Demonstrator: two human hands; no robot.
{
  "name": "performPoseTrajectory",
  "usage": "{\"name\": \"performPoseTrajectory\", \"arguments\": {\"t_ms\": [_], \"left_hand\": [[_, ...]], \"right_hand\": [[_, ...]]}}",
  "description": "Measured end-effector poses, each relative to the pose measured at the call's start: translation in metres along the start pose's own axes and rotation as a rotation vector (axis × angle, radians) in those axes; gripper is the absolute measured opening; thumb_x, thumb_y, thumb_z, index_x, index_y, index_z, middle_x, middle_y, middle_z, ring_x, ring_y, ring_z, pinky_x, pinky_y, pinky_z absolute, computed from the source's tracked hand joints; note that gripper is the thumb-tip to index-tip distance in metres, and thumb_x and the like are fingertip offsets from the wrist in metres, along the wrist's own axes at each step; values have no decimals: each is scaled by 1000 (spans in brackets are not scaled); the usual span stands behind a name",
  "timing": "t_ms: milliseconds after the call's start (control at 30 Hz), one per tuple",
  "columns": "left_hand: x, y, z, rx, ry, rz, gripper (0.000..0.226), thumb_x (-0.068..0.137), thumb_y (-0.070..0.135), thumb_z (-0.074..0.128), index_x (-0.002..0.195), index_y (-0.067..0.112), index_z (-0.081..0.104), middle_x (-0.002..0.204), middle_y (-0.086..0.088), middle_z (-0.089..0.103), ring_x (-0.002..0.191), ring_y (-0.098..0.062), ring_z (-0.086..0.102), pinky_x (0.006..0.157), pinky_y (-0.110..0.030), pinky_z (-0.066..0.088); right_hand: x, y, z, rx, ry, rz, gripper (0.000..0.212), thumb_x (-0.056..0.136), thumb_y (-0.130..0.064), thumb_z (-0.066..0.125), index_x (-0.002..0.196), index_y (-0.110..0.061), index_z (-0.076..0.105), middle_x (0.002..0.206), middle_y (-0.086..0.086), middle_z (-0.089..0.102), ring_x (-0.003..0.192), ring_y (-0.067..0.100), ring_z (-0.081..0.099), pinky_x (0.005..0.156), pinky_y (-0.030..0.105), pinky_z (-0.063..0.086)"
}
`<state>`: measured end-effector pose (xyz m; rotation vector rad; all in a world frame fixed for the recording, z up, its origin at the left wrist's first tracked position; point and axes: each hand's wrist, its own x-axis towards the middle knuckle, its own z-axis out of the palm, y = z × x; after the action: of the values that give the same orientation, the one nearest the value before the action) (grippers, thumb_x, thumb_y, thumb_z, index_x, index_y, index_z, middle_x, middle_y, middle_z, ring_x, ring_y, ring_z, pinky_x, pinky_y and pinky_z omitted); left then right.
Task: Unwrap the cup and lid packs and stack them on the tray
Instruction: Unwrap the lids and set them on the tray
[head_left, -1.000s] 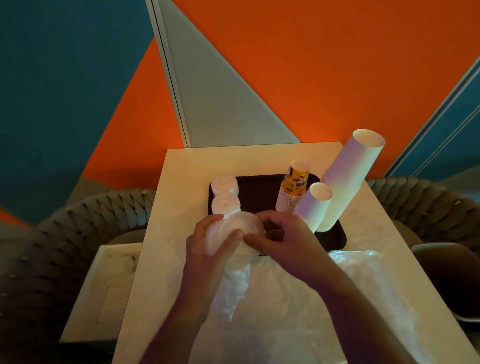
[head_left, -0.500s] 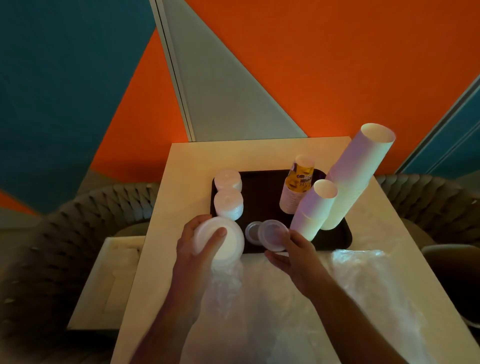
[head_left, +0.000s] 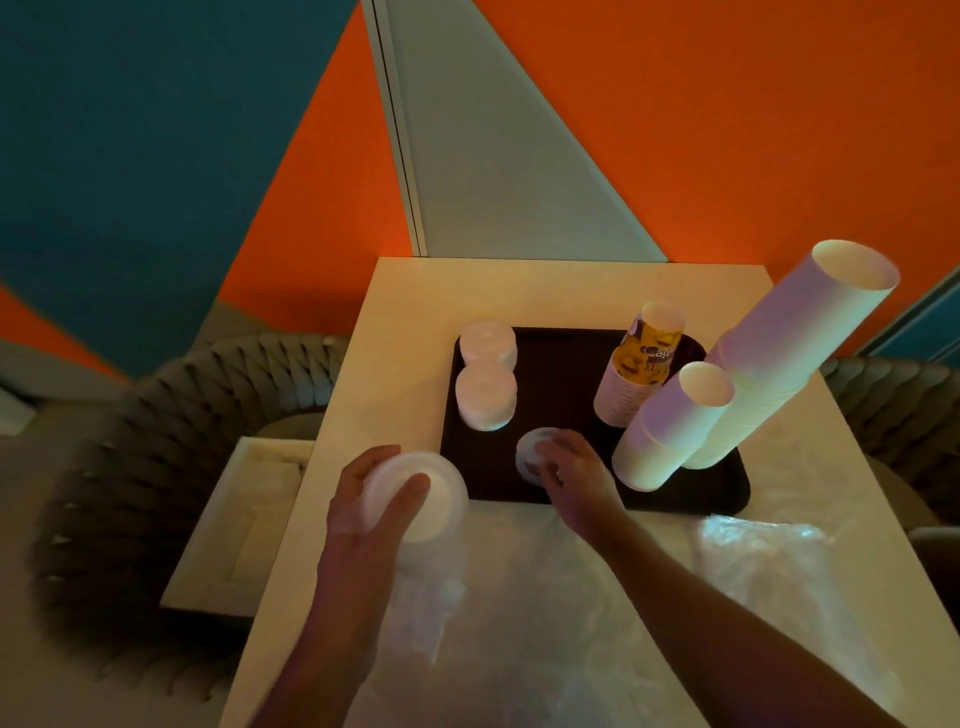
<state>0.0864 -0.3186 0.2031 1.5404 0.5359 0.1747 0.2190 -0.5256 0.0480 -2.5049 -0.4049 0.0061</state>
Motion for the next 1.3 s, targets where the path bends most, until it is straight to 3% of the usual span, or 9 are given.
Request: {"name": "performPoseTrajectory", "arguments": {"t_ms": [133,367,500,633,800,967,1067,1200,1300], "left_hand": [[0,-5,-5,-33,21,-13,75,58,63,76,126,37,58,121,6,64,114,-19,61,100,-56,50],[0,-2,0,-22,-5,-7,80,57,66,74,128,33,57,122,1,63,113,-24,62,93,-52,54],[8,-7,-1,8,-60,-68,98,44,77,79,125,26,59,124,-11,61,112,-31,61,82,-40,54],[6,-5,6,29,-61,-1,57,66,55,74,120,45,57,127,1,57,111,-18,59,73,-24,47],[3,2,11,40,-142,23,39,86,39,75,120,43,56,128,3,57,108,-9,57,72,-10,42],[6,1,15,95,-152,54,46,83,45,75,124,43,55,129,3,55,110,-8,56,69,-6,42],[6,4,16,88,-180,49,47,82,45,76,123,45,53,130,4,53,111,-9,55,70,-7,43],[5,6,16,54,-207,59,51,72,53,70,120,50,54,130,3,54,113,-12,57,78,-18,48],[4,7,16,39,-229,68,40,84,40,76,117,49,56,129,3,54,111,-10,57,73,-13,49]], "right_hand": [[-4,8,3,-52,-109,25,42,84,-22,78,125,-17,69,132,8,61,119,29,60,95,34,50],[1,-8,-14,-115,-101,35,34,94,-24,65,127,-18,64,132,8,58,113,30,61,89,41,55],[7,-40,-45,110,23,105,29,95,-12,64,124,-14,66,122,-1,64,106,11,61,90,25,52],[1,-85,-89,417,131,90,19,95,-6,64,106,-18,74,94,-9,73,85,2,67,73,15,54],[-19,-132,-132,645,69,80,14,94,-14,68,97,-25,75,79,5,73,76,31,67,66,43,54],[-35,-151,-143,593,-11,34,9,89,-18,74,94,-26,76,82,-8,73,75,15,67,65,22,51],[-39,-152,-142,523,-14,22,9,88,-20,76,93,-26,76,81,-8,73,73,12,66,66,21,51],[-43,-152,-143,432,4,-13,6,88,-22,77,93,-25,75,81,-12,72,76,7,66,65,14,49],[-46,-152,-143,399,45,-29,8,88,-16,76,87,-23,73,76,-12,71,72,9,66,61,15,49]]}}
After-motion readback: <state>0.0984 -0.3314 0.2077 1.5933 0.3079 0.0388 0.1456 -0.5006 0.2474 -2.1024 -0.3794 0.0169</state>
